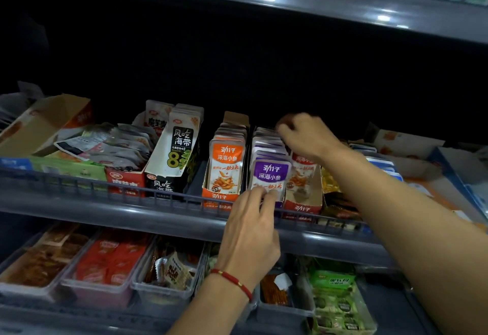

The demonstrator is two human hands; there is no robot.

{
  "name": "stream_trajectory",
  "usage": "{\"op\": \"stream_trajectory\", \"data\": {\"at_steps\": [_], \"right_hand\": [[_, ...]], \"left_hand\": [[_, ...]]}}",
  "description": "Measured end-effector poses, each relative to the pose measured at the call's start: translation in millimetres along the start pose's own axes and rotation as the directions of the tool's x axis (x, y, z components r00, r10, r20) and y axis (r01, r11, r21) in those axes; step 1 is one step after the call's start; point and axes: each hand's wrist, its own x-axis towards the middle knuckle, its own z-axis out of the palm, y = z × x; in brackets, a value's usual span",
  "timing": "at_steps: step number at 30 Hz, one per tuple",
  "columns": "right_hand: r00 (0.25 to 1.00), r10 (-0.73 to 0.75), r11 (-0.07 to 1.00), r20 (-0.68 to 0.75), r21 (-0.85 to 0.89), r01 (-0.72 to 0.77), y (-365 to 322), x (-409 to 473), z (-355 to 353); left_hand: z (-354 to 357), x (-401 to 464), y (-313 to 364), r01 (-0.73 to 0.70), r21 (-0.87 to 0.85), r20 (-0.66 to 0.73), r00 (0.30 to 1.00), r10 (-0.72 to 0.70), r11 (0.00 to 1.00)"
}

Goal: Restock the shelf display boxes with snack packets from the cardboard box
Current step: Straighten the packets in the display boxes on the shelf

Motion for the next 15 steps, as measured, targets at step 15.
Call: {"op": "stream_trajectory", "data": {"at_steps": [15], "right_hand": [[0.966, 0.245, 0.945, 0.083, -0.243, -0.219, -16.4, 95.6, 45.5]], "left_hand": [[0.2, 0.3, 0.0, 0.052, -0.135, 0.013, 0.999, -0.051, 0.989]]}}
